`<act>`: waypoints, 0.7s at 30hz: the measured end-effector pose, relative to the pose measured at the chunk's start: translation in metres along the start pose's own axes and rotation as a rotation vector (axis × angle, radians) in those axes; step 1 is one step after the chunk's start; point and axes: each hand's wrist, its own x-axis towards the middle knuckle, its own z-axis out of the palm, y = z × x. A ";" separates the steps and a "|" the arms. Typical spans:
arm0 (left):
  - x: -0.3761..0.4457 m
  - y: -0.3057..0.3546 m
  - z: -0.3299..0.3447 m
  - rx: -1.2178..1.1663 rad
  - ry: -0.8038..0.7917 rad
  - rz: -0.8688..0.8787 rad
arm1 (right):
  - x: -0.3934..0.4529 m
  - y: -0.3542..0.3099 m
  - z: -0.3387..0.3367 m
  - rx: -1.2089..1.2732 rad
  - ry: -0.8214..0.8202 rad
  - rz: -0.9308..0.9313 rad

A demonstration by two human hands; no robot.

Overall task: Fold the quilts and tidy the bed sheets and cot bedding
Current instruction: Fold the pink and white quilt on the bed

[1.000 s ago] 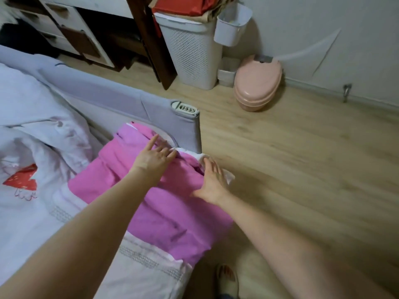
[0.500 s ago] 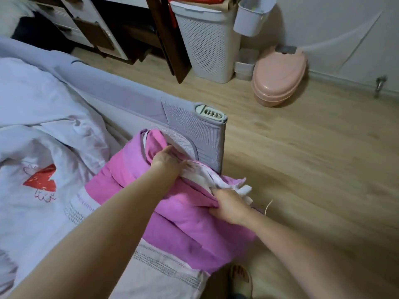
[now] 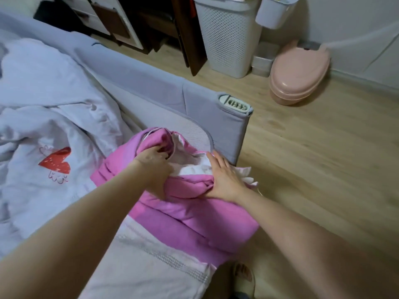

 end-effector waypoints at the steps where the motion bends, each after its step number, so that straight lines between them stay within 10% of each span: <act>1: -0.003 -0.010 0.001 0.069 -0.021 -0.029 | 0.006 0.001 0.000 -0.005 -0.019 0.038; 9: -0.011 0.002 -0.015 -0.009 0.071 -0.197 | 0.023 0.005 -0.004 -0.361 0.037 -0.137; 14: -0.014 0.007 -0.008 0.066 0.092 -0.249 | 0.048 -0.002 -0.012 -0.194 -0.303 -0.057; 21: -0.039 0.010 0.008 0.019 0.124 -0.421 | 0.037 -0.022 0.004 -0.098 -0.312 0.116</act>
